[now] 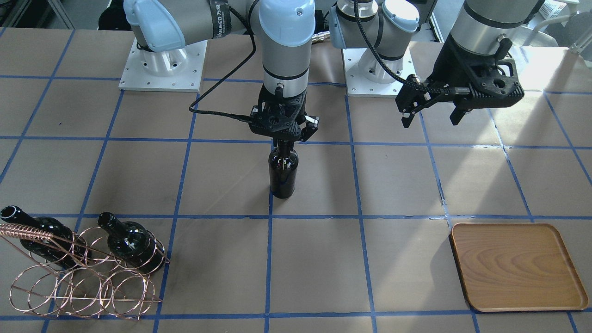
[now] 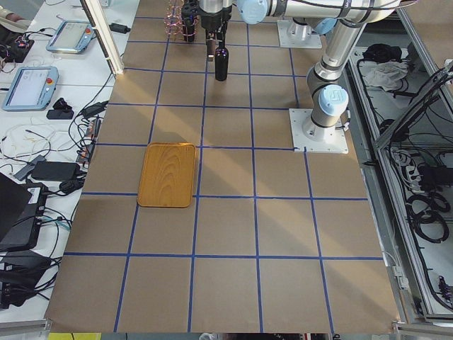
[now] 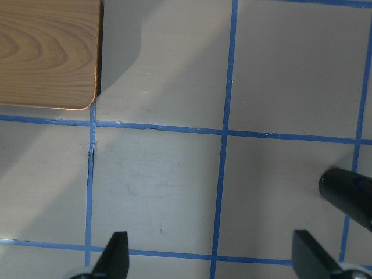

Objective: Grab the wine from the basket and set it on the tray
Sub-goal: 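Lower the bottle upright onto the table and open the right gripper, then withdraw the right gripper to the rack while the left arm moves toward the bottle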

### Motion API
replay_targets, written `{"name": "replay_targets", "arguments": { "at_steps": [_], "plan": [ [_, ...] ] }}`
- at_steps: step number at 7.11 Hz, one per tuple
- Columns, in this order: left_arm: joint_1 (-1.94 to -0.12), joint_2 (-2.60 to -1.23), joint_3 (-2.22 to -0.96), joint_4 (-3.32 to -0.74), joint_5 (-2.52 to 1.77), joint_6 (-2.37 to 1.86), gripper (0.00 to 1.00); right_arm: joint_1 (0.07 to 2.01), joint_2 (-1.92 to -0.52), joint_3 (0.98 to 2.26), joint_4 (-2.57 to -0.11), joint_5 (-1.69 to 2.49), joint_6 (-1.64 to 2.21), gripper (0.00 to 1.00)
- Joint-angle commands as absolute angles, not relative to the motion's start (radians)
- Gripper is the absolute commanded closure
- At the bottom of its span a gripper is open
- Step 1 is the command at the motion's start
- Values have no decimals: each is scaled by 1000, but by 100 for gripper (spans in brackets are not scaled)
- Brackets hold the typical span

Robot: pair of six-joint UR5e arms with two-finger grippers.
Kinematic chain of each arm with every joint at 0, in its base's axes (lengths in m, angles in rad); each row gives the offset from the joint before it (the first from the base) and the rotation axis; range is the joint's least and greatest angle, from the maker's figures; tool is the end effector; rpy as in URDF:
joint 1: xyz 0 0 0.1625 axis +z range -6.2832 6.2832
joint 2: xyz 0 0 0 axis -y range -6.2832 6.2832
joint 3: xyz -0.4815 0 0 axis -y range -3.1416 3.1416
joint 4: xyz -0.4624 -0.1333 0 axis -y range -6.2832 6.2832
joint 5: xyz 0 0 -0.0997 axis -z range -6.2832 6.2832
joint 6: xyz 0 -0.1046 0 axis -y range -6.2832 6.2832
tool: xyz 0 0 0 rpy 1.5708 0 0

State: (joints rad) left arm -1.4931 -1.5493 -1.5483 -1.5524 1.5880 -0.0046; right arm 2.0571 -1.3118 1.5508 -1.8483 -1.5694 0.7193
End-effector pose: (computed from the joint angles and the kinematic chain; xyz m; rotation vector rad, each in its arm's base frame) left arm -0.0878 -0.5662 0.5661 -0.1292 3.1180 -0.0963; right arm 0.4340 -0.5355 0.4178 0.3624 3.0971 -0.0482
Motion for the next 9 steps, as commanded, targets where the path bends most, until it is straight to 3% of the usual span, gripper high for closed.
{"name": "replay_targets", "arguments": {
  "at_steps": [1, 5, 9],
  "plan": [
    [-1494, -1552, -1549, -1552, 1588, -5, 0, 2057, -1313, 1549, -1847, -1566, 735, 0],
    [-1500, -1555, -1549, -1552, 1585, -5, 0, 2022, -1373, 1480, -1757, -1581, 630, 0],
    [-1628, -1568, -1549, -1542, 1578, -64, 0, 1733, -1533, 1492, -1579, -1577, 153, 0]
  ]
}}
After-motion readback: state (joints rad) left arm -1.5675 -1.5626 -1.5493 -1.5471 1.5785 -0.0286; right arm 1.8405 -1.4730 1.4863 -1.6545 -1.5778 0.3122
